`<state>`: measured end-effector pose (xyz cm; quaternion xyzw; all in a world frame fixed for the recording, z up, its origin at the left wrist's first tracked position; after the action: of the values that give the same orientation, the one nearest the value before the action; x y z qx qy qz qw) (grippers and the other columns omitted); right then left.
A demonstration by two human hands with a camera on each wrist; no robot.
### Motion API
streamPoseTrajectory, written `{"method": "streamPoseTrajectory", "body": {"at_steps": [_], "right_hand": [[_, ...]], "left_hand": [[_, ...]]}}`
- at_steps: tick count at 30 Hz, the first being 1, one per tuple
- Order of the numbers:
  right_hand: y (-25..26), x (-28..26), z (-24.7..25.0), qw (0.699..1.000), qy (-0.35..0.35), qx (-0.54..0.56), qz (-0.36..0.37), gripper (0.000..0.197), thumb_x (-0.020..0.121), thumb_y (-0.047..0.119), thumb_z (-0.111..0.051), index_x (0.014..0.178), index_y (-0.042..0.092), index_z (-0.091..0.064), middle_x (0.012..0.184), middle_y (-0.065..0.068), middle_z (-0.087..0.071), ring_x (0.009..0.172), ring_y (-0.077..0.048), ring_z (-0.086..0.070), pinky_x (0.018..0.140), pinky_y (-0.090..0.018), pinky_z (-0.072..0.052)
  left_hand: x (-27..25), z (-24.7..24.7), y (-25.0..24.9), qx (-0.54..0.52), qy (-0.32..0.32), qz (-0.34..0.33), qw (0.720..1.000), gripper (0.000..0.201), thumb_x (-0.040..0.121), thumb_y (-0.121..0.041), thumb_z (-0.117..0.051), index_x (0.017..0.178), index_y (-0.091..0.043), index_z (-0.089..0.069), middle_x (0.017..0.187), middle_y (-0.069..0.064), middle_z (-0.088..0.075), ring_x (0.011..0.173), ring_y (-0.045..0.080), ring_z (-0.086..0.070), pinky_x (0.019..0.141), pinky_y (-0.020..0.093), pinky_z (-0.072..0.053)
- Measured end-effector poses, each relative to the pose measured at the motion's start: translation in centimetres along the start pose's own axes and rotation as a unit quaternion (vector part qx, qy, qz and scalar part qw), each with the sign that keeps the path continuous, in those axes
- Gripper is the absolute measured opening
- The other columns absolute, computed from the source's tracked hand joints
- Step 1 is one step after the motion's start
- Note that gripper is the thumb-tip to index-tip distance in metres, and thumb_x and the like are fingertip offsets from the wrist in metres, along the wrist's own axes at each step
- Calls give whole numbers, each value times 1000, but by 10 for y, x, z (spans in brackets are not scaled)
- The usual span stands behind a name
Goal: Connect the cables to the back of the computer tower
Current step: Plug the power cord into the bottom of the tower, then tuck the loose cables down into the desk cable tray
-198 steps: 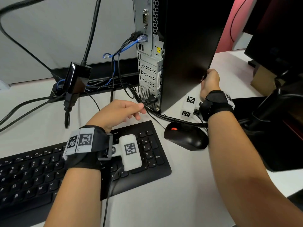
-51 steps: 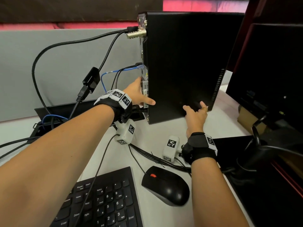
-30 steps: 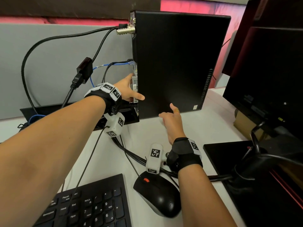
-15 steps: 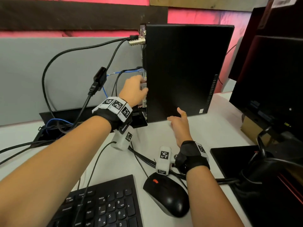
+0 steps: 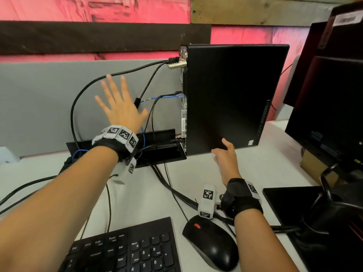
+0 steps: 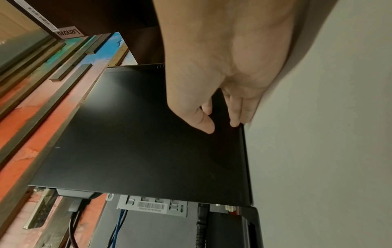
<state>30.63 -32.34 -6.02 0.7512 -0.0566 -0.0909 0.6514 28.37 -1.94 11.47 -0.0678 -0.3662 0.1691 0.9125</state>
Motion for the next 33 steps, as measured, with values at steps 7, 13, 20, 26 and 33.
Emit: {"method": "streamPoseTrajectory", "body": {"at_steps": [7,13,20,26,33], "right_hand": [[-2,7,6,1000,-11,15,6,52,89,6,-57,134,29,-46,94,5,-57,93,-13,-57,100,-34,-46],[-3,9,7,1000,-11,4,1,53,88,9,-57,134,32,-44,102,5,-57,93,-14,-56,97,-33,-47],[-5,10,7,1000,-12,1,-4,49,88,11,-57,132,29,-45,100,7,-55,94,-13,-56,92,-30,-46],[-5,8,5,1000,-1,-19,-7,47,88,12,-56,133,22,-46,104,1,-55,90,-13,-55,85,-27,-45],[-9,8,1,998,9,-58,-9,39,87,14,-55,126,18,-55,121,-2,-57,113,-20,-56,97,-30,-46]], "left_hand": [[38,-5,33,-8,54,50,997,89,78,-61,-53,145,-9,-26,145,21,-38,135,38,-34,109,56,-25],[-10,-60,3,-138,189,96,967,52,90,-54,-43,78,-5,-54,82,16,-59,75,33,-55,65,32,-40],[-57,-101,13,-18,231,63,971,54,87,-48,-47,122,-7,-45,122,18,-56,117,36,-50,107,43,-31],[-77,-99,31,6,329,28,944,72,88,-68,-27,128,-10,-43,108,13,-62,93,32,-59,80,36,-45],[-92,-121,38,27,358,60,931,97,74,-84,-11,140,-17,-35,138,17,-46,126,36,-46,108,48,-33]]}}
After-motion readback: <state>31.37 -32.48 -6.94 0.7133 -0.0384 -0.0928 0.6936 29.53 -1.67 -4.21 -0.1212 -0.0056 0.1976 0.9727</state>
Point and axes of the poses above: each hand's wrist, its own x-axis towards the middle knuckle, its own z-axis out of the back of the hand, y = z × x, the point moved 8 cm from there along x, towards the middle knuckle
